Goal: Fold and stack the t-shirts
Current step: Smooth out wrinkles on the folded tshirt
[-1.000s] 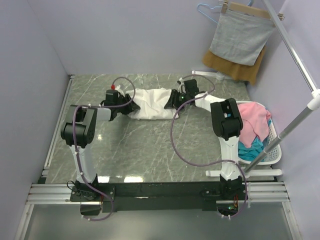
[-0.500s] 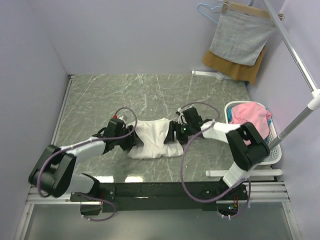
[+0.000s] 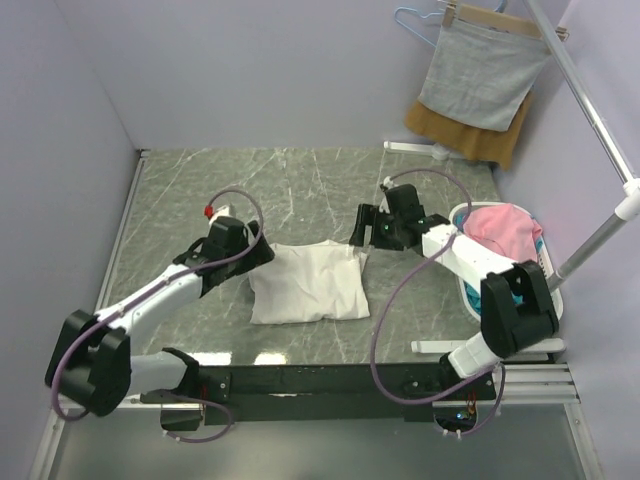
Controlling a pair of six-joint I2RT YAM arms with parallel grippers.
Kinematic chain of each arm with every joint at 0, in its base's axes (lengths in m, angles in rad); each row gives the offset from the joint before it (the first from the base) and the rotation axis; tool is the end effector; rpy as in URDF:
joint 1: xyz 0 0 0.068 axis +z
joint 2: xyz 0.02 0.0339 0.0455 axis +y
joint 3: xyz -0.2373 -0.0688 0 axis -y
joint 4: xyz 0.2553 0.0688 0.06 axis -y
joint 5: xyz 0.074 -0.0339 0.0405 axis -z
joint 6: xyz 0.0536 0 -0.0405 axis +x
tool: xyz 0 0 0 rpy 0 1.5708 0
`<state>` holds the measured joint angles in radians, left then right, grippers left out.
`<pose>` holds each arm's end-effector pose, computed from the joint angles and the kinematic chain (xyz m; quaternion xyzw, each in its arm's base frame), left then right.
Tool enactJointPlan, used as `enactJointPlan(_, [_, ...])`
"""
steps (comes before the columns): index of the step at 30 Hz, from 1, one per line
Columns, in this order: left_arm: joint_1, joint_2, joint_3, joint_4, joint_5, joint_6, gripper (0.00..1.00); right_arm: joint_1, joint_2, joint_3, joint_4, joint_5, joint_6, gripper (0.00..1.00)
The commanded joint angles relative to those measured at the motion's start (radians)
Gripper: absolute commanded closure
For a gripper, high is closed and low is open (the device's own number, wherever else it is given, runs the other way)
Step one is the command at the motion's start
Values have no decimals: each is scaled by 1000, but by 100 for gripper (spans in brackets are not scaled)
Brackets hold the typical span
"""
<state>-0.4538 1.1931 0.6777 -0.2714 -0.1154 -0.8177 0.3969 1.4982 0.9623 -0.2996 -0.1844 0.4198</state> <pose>0.2490 -0.1146 0.1703 -0.1886 0.9034 -0.1836 0.3385 0.3079 0.1397 0.1774 -0.0225 0.9295 0.2210 0.2943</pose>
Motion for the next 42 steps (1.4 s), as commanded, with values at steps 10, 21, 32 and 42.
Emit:
enactJointPlan(10, [10,192,40,262,37,98,2,-35,197,104,112,-213,-47,24])
enactJointPlan(21, [14,247,36,328,91,115,16,-35,221,75,132,-282,-36,49])
enactJointPlan(32, [21,339,75,359,154,164,70,-35,218,46,143,-277,-15,85])
enactJointPlan(42, [69,275,161,296,237,276,99,-49,-52,-74,136,-95,-4,100])
